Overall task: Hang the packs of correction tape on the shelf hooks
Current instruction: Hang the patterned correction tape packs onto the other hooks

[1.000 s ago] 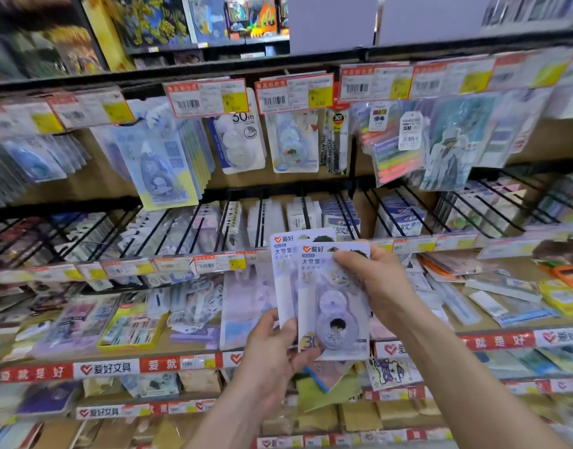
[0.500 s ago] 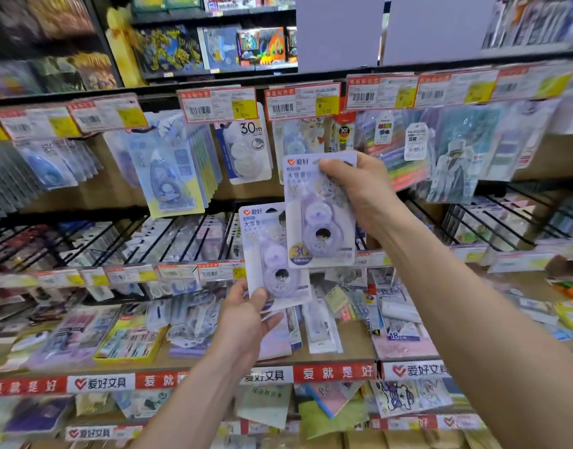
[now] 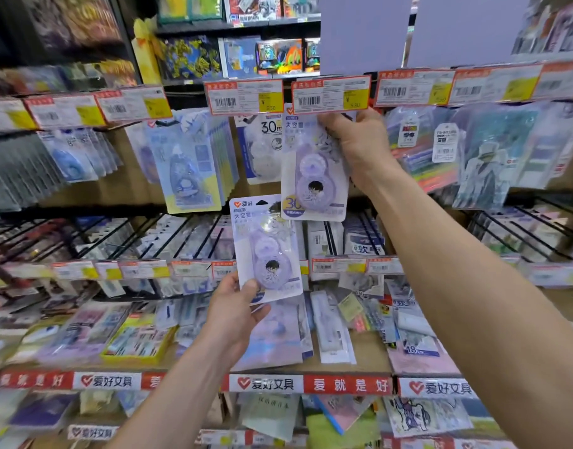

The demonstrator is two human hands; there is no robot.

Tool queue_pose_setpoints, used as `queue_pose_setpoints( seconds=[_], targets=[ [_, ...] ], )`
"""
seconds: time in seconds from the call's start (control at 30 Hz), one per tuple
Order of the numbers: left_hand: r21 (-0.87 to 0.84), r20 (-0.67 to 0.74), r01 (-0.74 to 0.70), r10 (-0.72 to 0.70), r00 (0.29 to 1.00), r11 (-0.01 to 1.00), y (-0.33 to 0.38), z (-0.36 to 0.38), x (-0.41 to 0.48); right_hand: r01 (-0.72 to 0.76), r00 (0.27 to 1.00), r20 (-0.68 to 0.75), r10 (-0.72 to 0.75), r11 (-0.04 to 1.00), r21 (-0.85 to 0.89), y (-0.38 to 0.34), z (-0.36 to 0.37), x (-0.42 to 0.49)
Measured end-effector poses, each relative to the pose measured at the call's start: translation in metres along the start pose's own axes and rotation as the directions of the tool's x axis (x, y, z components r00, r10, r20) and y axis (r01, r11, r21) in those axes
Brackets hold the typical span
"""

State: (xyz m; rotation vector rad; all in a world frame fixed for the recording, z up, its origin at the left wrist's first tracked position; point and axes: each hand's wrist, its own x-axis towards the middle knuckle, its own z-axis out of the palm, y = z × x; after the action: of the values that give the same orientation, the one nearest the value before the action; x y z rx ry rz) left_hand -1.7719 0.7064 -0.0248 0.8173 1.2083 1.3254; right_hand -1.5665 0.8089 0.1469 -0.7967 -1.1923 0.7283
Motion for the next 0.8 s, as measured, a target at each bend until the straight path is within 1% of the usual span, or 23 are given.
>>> queue_pose_setpoints(
  seconds=[0.23,0.3,0.37,0.43,0.5,0.63,0.73,0.8],
  targets=[
    [0.009,0.052,-0.001,0.001,0.999,1.000,0.001,0.002,0.002,-0.017,1.000,-0.009,0.017,1.000,0.004,0.002,-0.014,0.009],
    [0.022,0.060,0.009,-0.011,0.998,1.000,-0.001,0.002,0.003,-0.014,1.000,-0.029,0.012,0.998,-0.061,0.005,-0.014,0.013],
    [0.038,0.060,0.012,-0.015,0.998,0.999,-0.001,0.001,0.004,-0.007,0.995,-0.101,-0.011,0.984,-0.176,0.008,-0.011,0.022],
    [0.041,0.062,0.015,-0.017,0.998,0.999,-0.003,0.001,0.005,-0.028,0.983,-0.182,-0.029,0.952,-0.304,0.009,-0.005,0.029],
    [0.031,0.060,0.014,-0.016,0.998,0.999,-0.004,-0.001,0.005,-0.051,0.972,-0.229,-0.047,0.912,-0.407,0.012,-0.002,0.037],
    [-0.019,0.046,0.013,-0.012,0.999,1.000,-0.005,-0.007,0.005,-0.050,0.962,-0.260,-0.080,0.888,-0.457,0.023,0.004,0.052],
    [-0.027,0.060,0.010,-0.008,0.998,1.000,-0.004,-0.009,0.005,-0.111,0.955,-0.291,-0.051,0.851,-0.513,0.029,0.003,0.059],
    [-0.032,0.071,0.009,-0.007,0.997,0.999,-0.004,-0.009,0.006,-0.133,0.952,-0.303,-0.036,0.844,-0.519,0.034,0.001,0.064]
  ],
)
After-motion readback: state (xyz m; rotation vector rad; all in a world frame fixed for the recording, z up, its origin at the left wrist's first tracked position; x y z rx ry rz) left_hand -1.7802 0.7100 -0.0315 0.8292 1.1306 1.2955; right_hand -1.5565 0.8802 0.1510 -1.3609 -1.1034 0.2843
